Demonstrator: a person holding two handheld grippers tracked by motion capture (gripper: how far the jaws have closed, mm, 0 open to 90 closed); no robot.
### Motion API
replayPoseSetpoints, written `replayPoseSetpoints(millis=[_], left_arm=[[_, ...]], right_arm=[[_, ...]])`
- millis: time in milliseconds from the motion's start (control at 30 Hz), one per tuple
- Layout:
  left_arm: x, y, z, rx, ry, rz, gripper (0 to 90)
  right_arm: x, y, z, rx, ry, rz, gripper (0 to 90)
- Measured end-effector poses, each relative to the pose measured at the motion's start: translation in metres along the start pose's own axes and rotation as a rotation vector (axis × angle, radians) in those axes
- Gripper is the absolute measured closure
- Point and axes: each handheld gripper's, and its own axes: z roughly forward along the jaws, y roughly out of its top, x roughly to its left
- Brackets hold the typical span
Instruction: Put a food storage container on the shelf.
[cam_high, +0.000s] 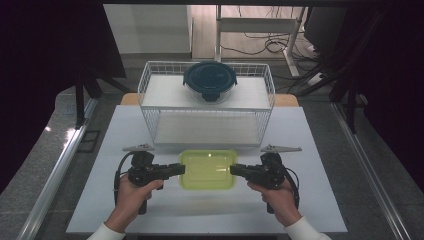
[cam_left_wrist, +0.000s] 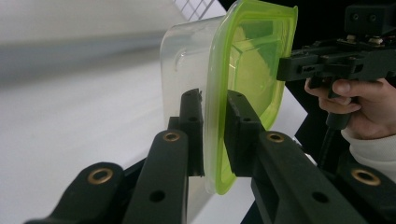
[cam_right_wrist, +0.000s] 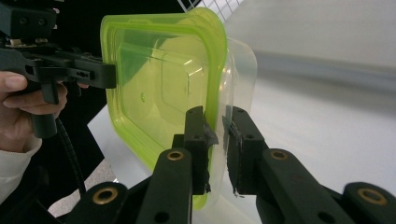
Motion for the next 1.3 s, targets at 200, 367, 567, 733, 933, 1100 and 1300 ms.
replayPoseSetpoints(millis=[200, 367, 567, 733, 933, 1100, 1300], left_arm=[[-0.008, 0.017, -0.01, -0.02, 0.013, 0.041, 79.1], [-0.014, 0.025, -0.016, -0.038, 0.014, 0.054, 79.1], [-0.02, 0.034, -0.021, -0.056, 0.01, 0.068, 79.1], [-0.023, 0.043, -0.025, -0.07, 0.008, 0.072, 79.2], [-0.026, 0.054, -0.028, -0.085, 0.006, 0.079, 79.2], [-0.029, 0.063, -0.03, -0.098, 0.009, 0.09, 79.2], [-0.027, 0.078, -0.032, -0.114, 0.007, 0.093, 79.3]], right_arm=[[0.006, 0.014, -0.004, -0.024, 0.005, -0.022, 78.6], [0.011, 0.024, -0.007, -0.039, 0.001, -0.042, 78.6], [0.018, 0.035, -0.015, -0.053, -0.003, -0.067, 78.6], [0.023, 0.046, -0.02, -0.071, -0.007, -0.085, 78.6], [0.026, 0.058, -0.024, -0.085, -0.011, -0.102, 78.7], [0.027, 0.068, -0.026, -0.095, -0.014, -0.112, 78.8], [0.028, 0.084, -0.028, -0.108, -0.017, -0.125, 78.9]])
